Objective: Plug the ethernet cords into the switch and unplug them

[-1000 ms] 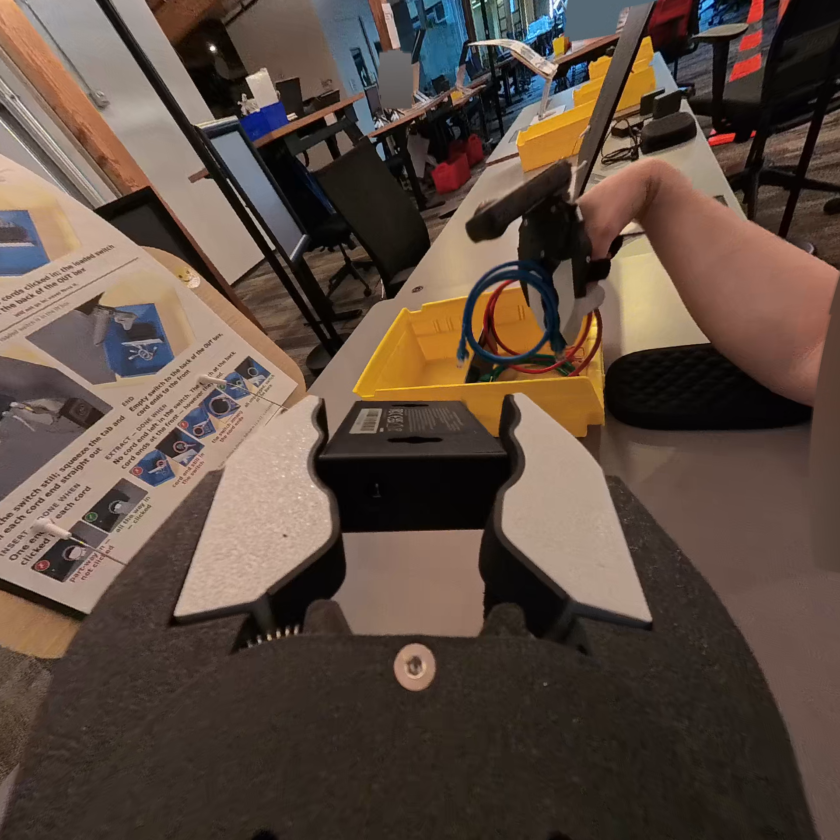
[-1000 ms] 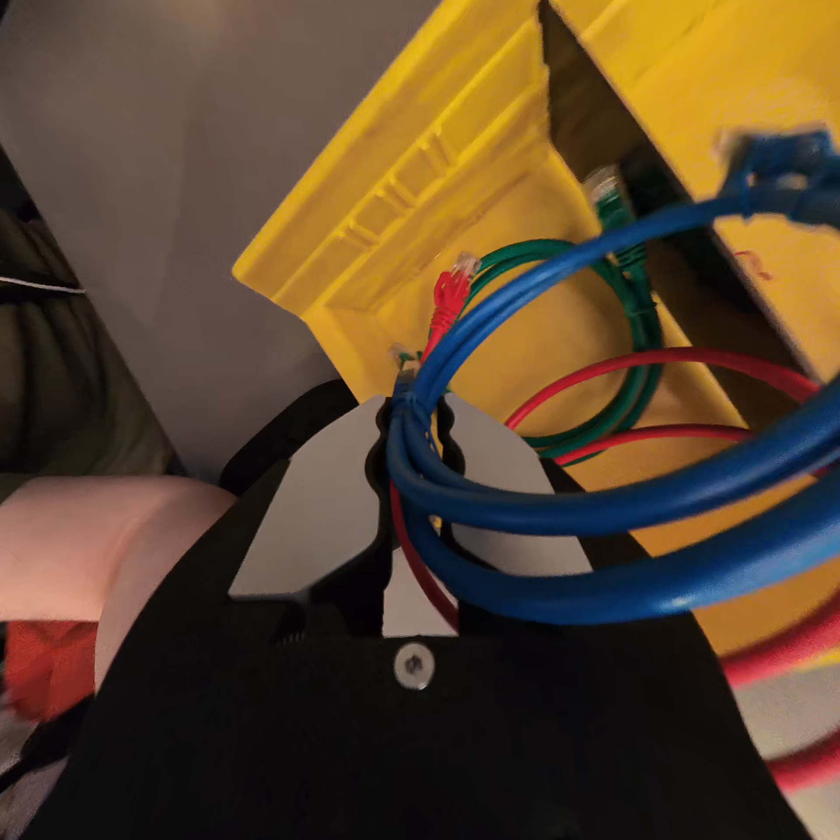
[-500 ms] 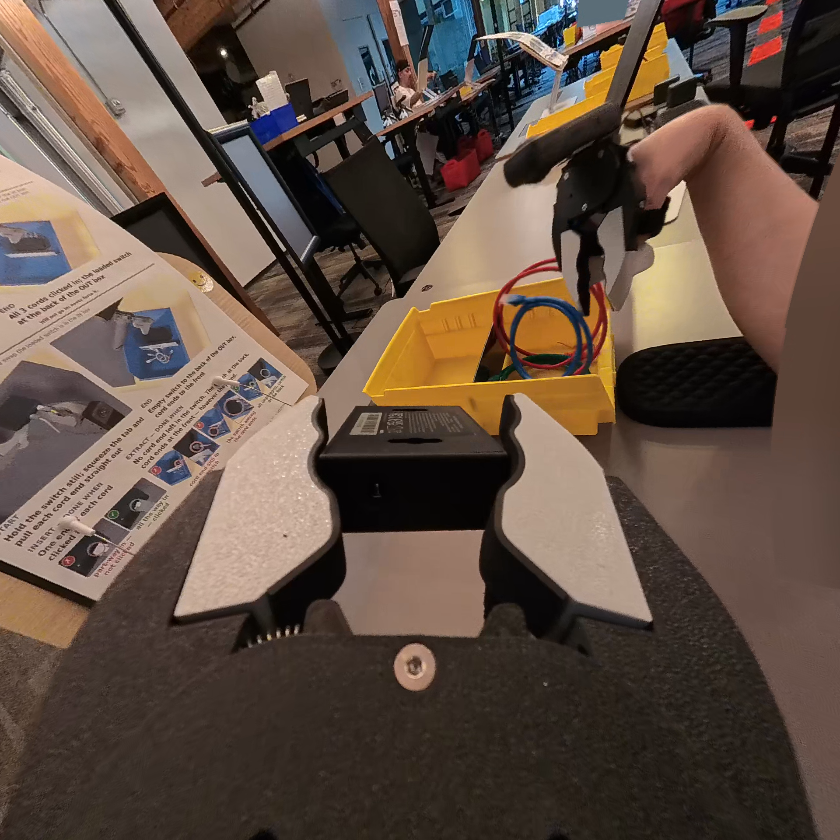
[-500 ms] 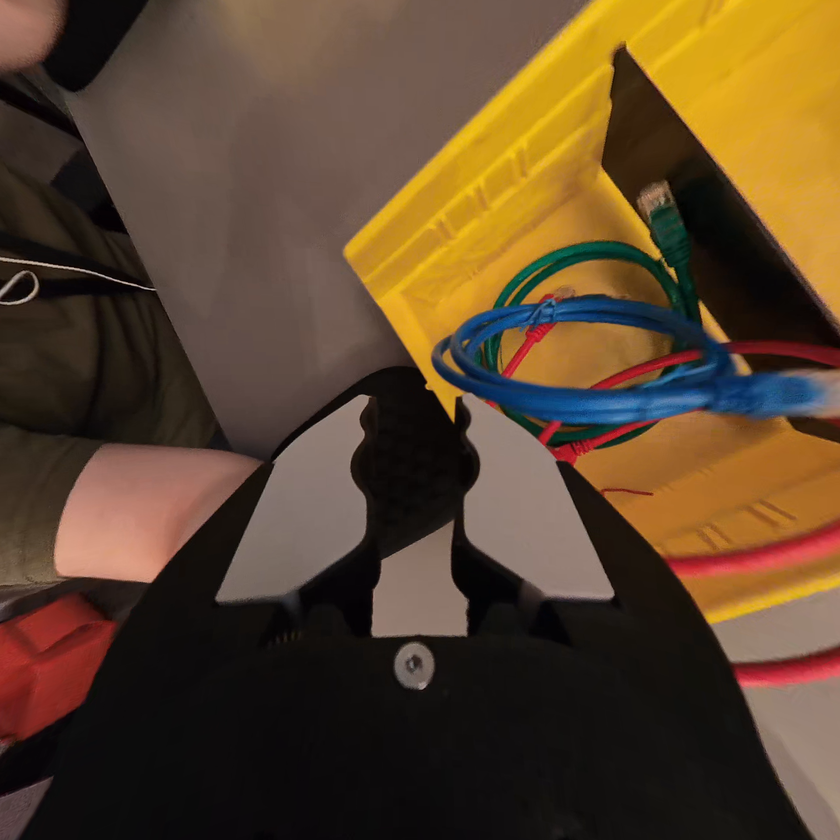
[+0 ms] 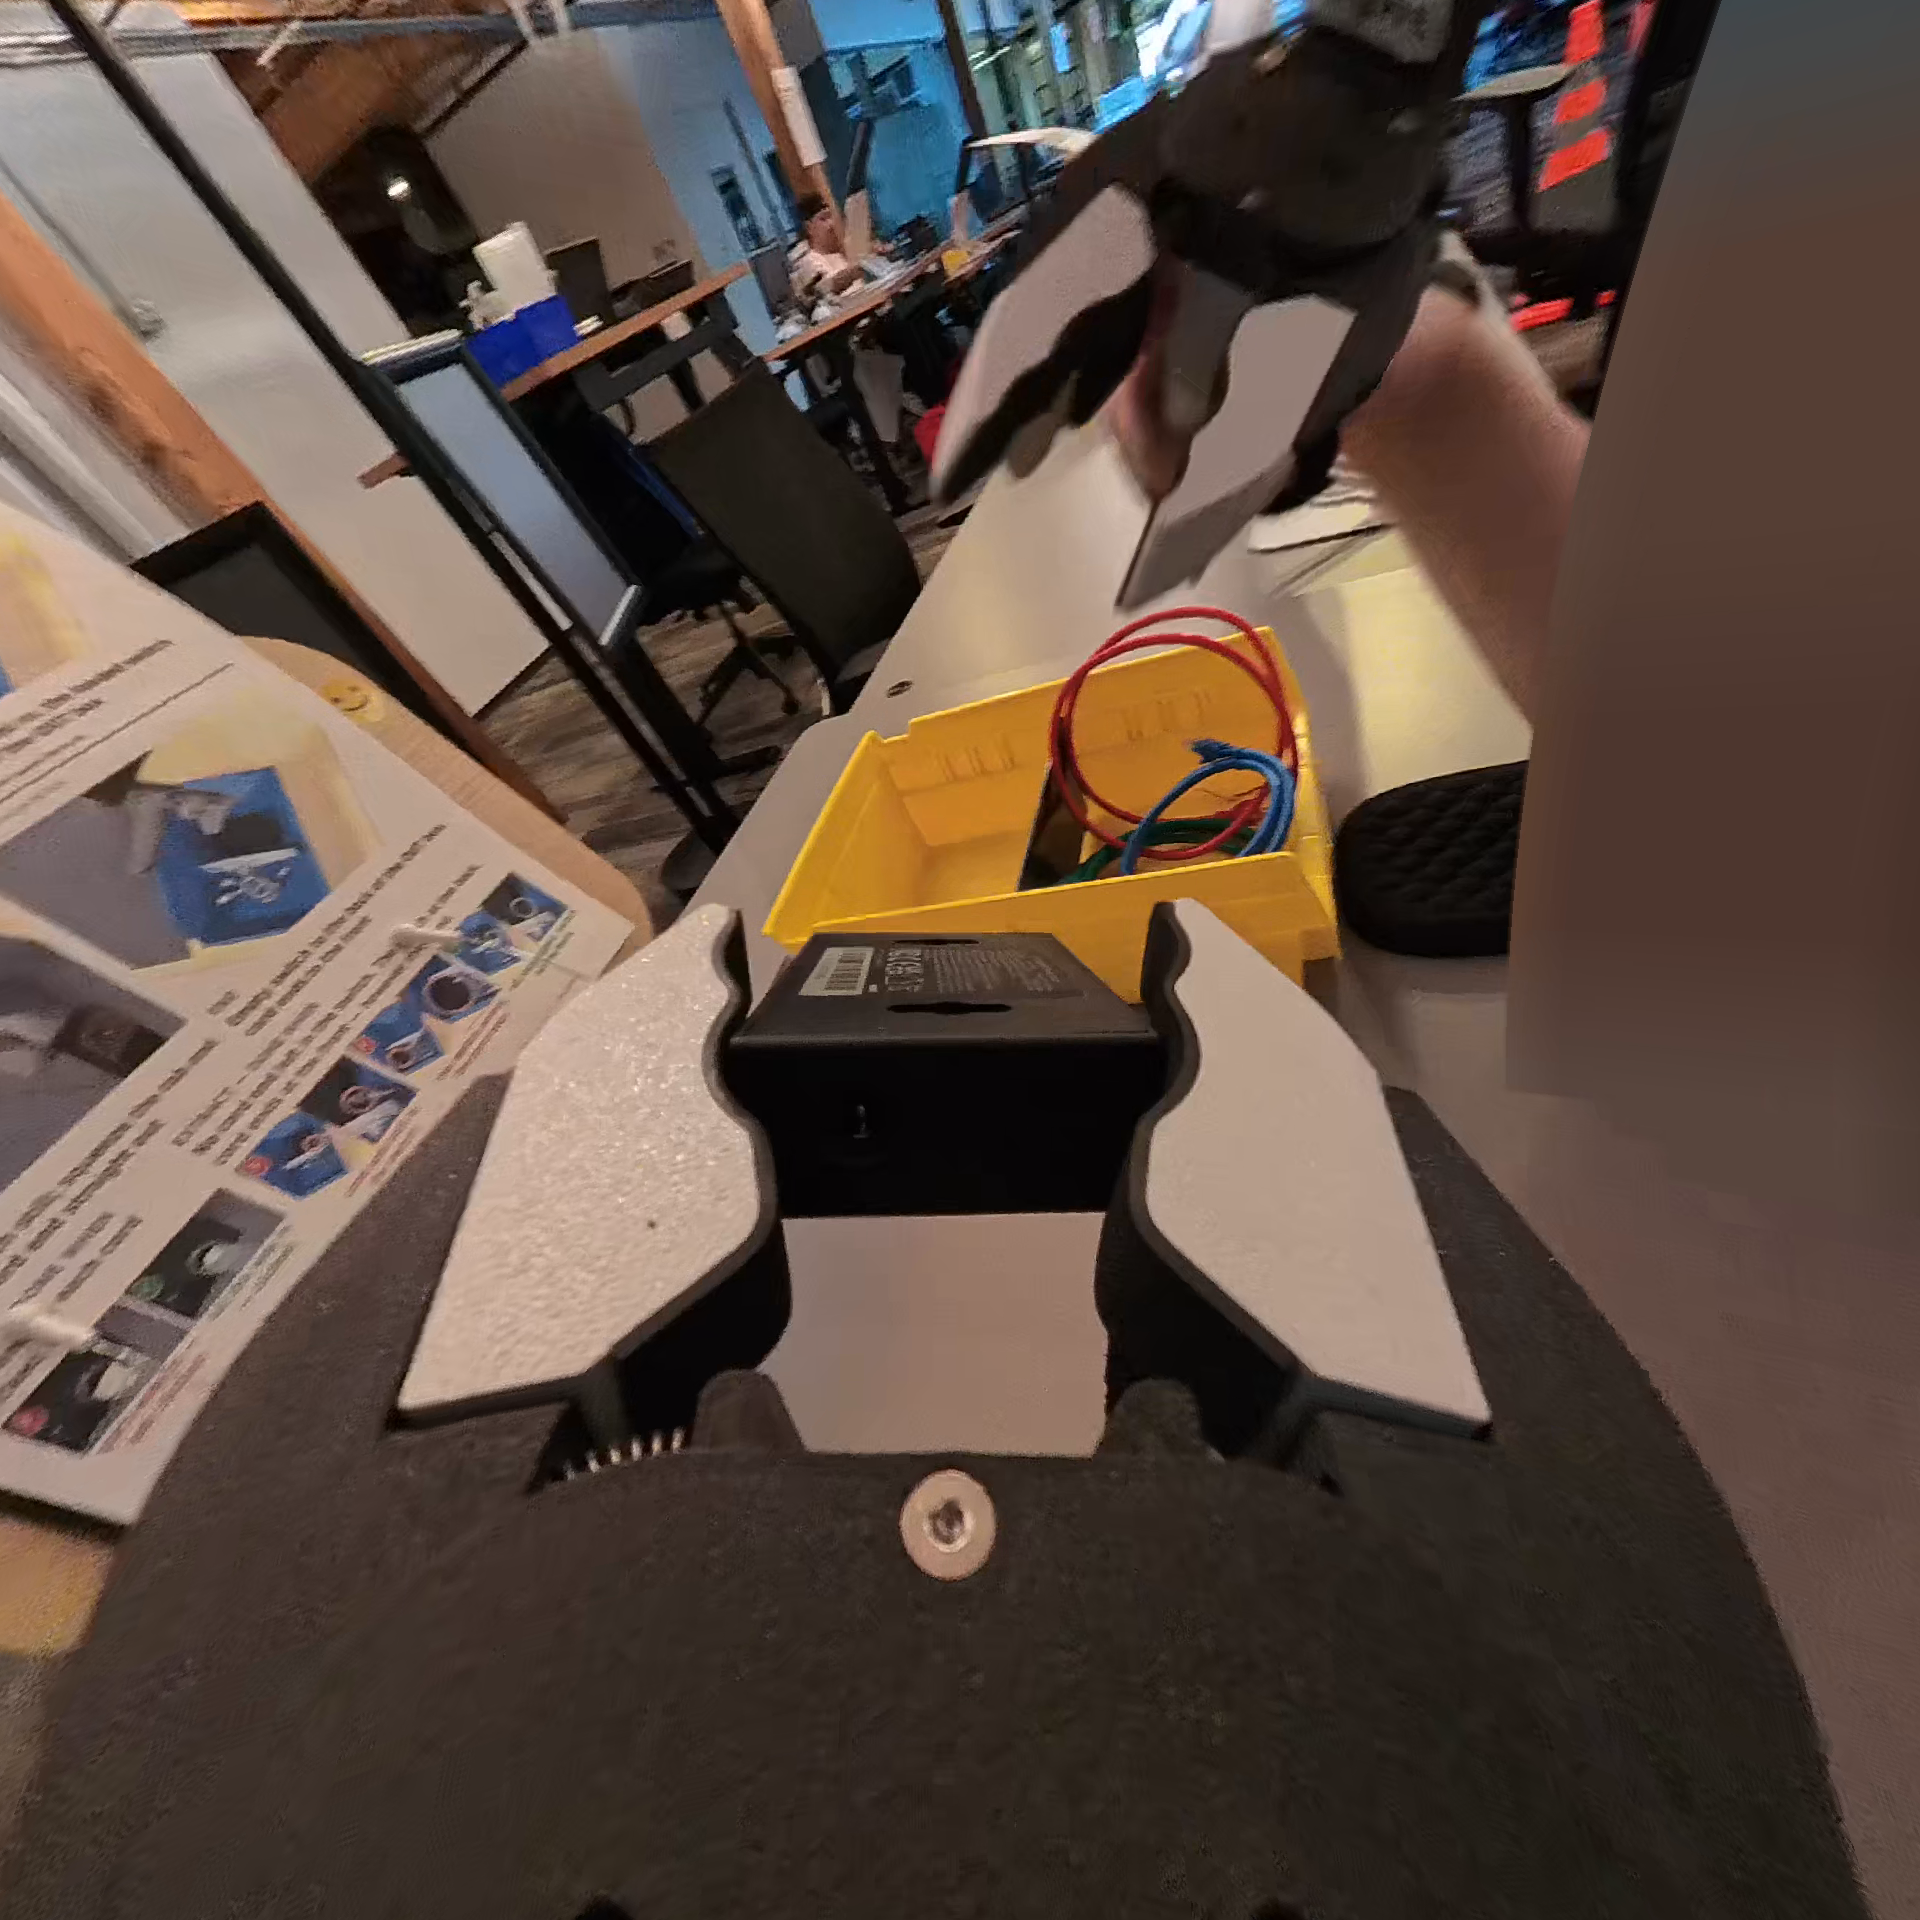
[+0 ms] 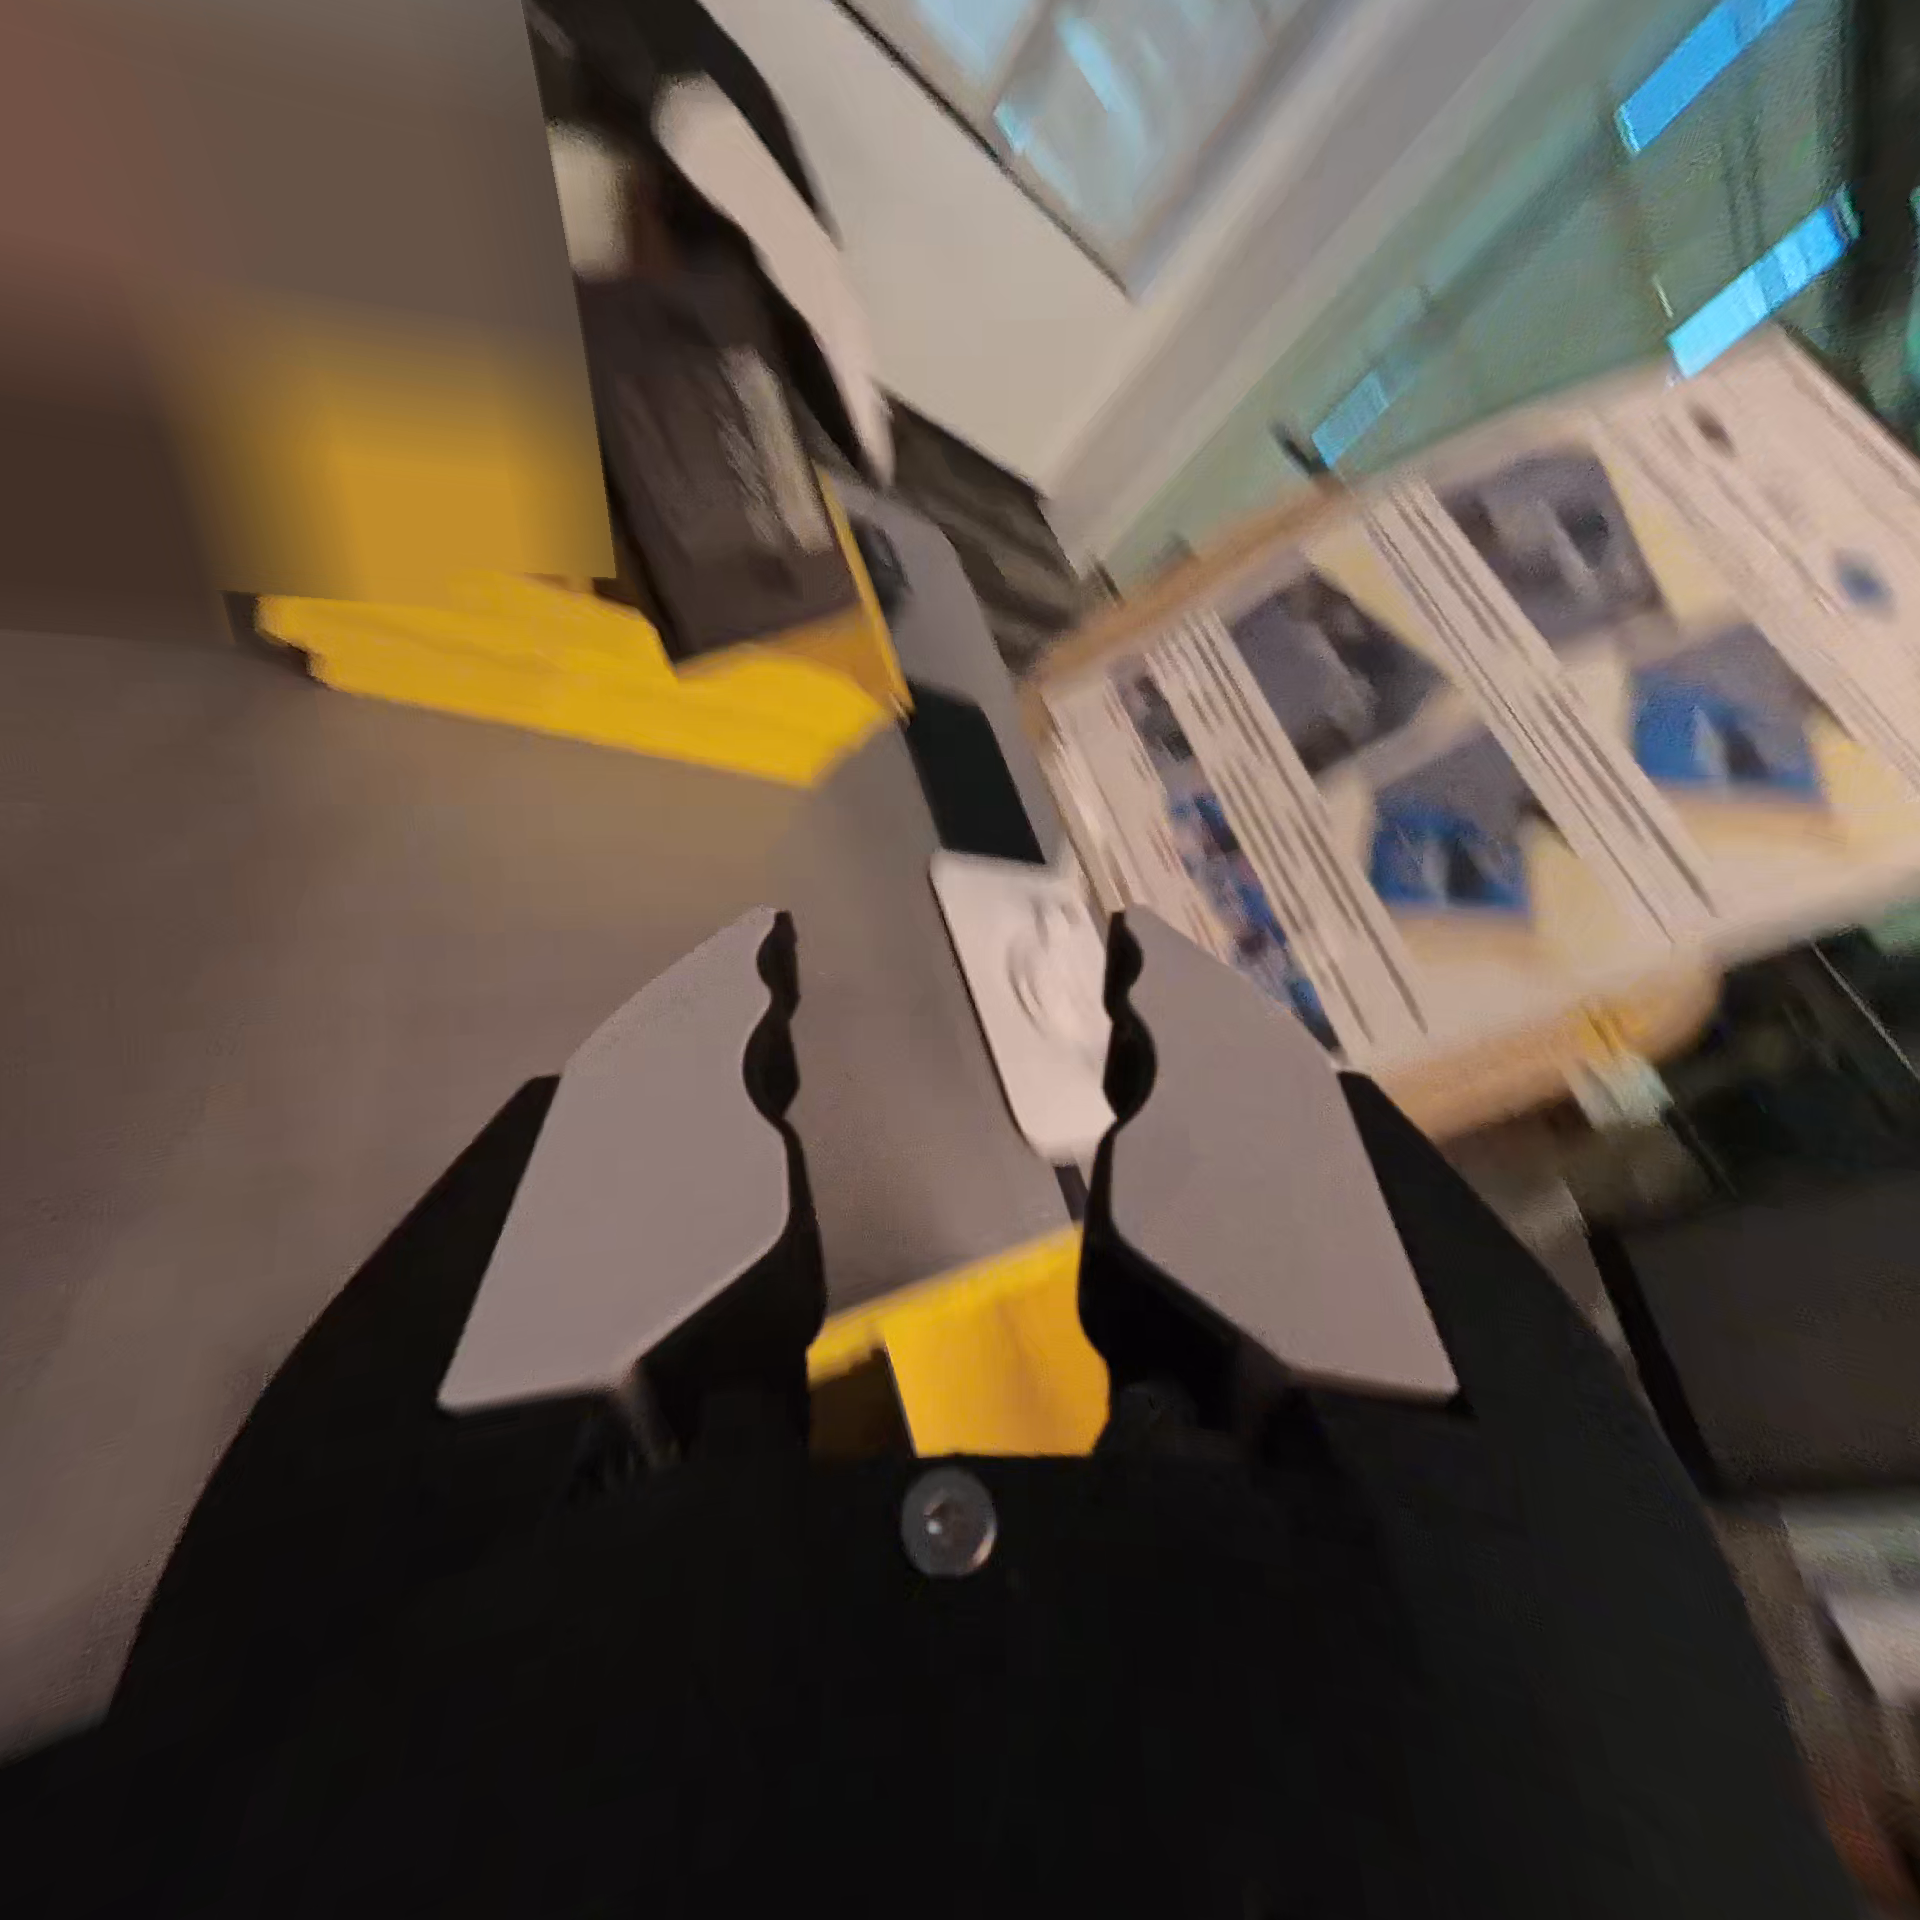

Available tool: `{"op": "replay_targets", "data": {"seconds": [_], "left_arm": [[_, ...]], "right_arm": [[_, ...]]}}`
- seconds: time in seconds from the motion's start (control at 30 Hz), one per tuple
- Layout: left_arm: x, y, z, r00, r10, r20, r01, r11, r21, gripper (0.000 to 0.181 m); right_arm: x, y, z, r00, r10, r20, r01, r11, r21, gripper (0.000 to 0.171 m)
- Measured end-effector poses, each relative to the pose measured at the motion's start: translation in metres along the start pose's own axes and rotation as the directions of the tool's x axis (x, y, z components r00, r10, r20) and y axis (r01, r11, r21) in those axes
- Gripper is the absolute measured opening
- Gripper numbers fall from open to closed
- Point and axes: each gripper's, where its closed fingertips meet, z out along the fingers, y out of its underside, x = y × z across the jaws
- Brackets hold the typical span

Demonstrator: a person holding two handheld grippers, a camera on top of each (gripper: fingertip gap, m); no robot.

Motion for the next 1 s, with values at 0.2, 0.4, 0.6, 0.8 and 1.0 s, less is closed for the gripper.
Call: {"op": "replay_targets", "data": {"seconds": [0.2,0.4,0.6,0.8,1.0], "left_arm": [[0.020,-0.006,0.003,0.995,0.087,-0.055,-0.086,0.996,0.011,0.073],[0.032,-0.014,0.003,0.991,0.051,-0.125,-0.044,0.997,0.060,0.073],[0.027,0.000,0.004,0.991,-0.003,-0.135,0.002,1.000,-0.008,0.090],[-0.009,0.004,-0.013,1.000,-0.020,0.001,0.020,1.000,-0.012,0.097],[-0.029,0.004,-0.029,0.996,0.015,0.083,-0.014,1.000,-0.014,0.096]], "right_arm": [[-0.065,-0.056,0.070,0.958,0.033,0.286,-0.114,0.956,0.272,0.078],[-0.082,-0.046,0.096,0.933,0.063,0.354,-0.159,0.955,0.249,0.075],[-0.078,-0.045,0.084,0.925,0.057,0.376,-0.172,0.944,0.280,0.062],[0.015,0.026,0.045,0.996,0.077,-0.054,-0.078,0.997,-0.017,0.062],[0.067,0.160,-0.005,0.974,0.128,-0.186,-0.212,0.801,-0.560,0.062]]}}
